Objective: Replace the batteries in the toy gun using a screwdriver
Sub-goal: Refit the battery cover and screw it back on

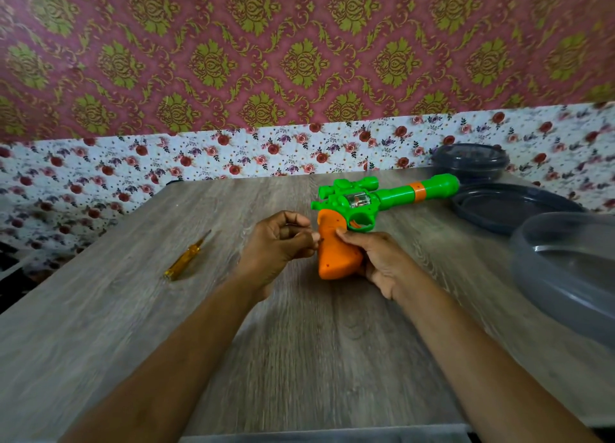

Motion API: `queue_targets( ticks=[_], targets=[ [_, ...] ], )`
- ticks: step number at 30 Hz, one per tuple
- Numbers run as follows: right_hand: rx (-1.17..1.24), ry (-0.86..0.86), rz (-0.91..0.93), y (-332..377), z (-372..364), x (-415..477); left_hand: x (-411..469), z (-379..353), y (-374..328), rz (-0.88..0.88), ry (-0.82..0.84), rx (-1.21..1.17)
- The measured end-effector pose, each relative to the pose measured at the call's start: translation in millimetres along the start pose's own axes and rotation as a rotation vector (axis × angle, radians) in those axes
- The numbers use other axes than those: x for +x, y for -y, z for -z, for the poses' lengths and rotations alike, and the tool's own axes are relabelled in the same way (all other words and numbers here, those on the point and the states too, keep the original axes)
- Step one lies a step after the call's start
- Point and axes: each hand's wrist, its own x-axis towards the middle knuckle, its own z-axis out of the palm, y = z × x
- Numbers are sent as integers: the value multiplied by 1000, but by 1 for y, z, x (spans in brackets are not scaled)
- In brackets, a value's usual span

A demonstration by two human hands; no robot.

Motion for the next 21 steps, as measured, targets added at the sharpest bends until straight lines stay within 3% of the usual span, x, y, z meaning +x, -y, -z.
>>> queue_targets(
  ticks=[21],
  targets=[
    [-90, -7, -13, 1, -2, -7, 0, 2, 1, 69, -4, 44]
  ],
)
